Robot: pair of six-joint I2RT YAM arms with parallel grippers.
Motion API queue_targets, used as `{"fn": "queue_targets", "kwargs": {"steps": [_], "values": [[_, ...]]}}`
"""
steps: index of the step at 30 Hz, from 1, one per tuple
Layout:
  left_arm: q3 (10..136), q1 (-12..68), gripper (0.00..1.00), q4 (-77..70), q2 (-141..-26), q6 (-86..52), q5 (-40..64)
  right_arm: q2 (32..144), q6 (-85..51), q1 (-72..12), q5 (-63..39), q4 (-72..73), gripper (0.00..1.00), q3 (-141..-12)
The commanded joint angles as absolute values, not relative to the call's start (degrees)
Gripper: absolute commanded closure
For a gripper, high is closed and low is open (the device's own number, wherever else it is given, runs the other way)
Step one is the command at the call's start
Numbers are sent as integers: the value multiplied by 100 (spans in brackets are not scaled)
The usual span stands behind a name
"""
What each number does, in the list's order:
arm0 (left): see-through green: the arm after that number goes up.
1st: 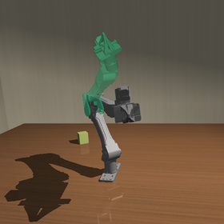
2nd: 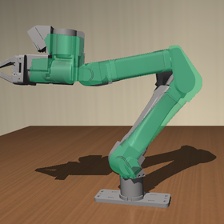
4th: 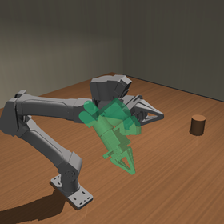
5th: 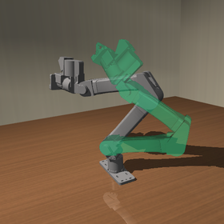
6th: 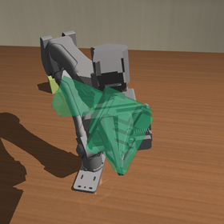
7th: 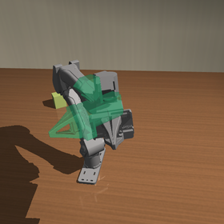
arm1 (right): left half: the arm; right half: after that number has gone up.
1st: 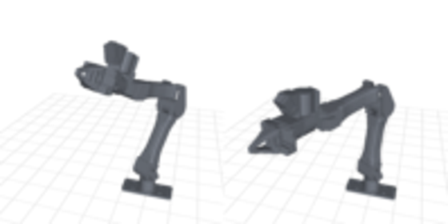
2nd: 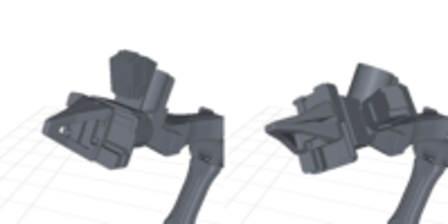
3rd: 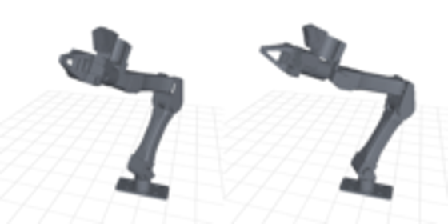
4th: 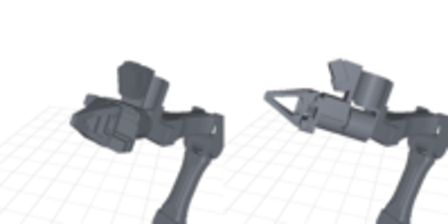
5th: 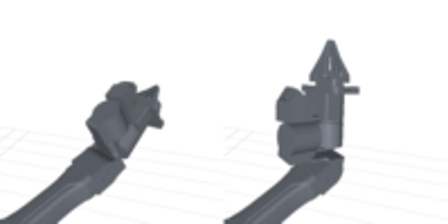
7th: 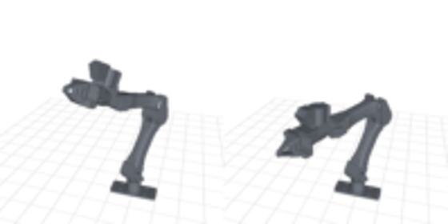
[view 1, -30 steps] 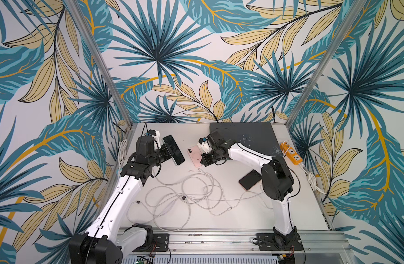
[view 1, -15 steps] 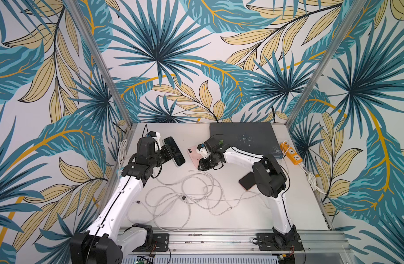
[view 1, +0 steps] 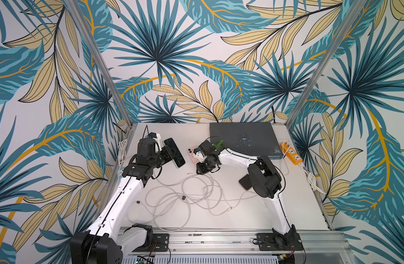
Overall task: Plug the charging cable into the phone
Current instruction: Pick up the charging cable from the center of the board.
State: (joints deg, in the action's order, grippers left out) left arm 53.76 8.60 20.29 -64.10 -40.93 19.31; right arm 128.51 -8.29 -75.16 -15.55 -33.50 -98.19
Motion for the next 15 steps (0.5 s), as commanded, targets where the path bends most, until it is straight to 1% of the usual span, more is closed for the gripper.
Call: {"fn": "queue_targets", "kwargs": {"steps": [1,7,11,15], "values": [[5379,800,100,1812,-6299,-3987,1976,12892,-409,-7548,-1343,-3832,64,-9719],[5336,717,100,1850,-6310,-3970,2020,13123,-103,-7602,-929,-4378,66,-10108],[5347,659,100,1884,-6318,-3949,2071,13285,-1,-7716,-644,-4663,71,-10354],[5370,566,100,1927,-6325,-3925,2141,13284,-2,-7733,-603,-4603,77,-10329]]}}
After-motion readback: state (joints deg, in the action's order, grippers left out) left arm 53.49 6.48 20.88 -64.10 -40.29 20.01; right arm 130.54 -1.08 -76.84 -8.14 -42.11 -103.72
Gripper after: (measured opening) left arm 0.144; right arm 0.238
